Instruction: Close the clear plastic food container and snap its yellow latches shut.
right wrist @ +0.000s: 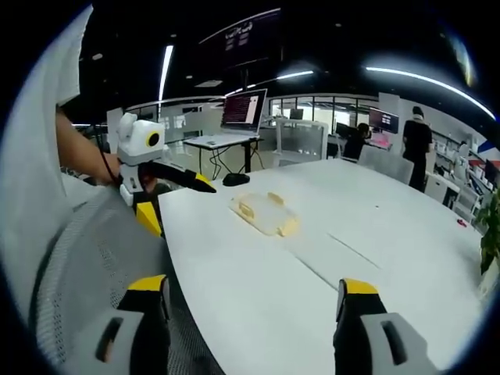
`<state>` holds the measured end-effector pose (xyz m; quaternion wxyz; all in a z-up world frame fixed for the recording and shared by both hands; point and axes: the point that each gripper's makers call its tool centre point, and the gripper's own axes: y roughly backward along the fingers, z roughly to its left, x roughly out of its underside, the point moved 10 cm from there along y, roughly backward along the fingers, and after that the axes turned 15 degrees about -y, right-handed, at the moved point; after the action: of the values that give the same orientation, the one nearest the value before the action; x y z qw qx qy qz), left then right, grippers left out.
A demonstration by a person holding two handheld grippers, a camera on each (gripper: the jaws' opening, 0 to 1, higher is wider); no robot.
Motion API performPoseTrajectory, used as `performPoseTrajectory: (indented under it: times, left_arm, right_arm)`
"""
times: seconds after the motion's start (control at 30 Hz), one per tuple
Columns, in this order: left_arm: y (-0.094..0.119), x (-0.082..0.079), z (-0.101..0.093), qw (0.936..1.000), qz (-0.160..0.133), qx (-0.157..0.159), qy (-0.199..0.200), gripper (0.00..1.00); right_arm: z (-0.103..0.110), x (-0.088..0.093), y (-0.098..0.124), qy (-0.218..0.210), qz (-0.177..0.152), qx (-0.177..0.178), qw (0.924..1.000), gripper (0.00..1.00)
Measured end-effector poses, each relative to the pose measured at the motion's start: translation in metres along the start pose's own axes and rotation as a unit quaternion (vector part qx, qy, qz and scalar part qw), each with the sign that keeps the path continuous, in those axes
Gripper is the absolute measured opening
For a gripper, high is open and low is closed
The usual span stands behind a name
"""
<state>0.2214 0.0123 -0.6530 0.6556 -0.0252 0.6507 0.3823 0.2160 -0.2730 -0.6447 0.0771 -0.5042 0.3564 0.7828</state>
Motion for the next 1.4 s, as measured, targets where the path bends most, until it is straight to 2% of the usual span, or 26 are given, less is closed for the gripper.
performPoseTrajectory:
  times: [1.4]
  left_arm:
    - [-0.0043,0.0025,-0.0009,0.9997,0.011,0.015,-0.014,0.91]
  right_arm:
    - [0.0006,0.0017,-0.0048,0.009,0.019,-0.009,0.9997,0.87]
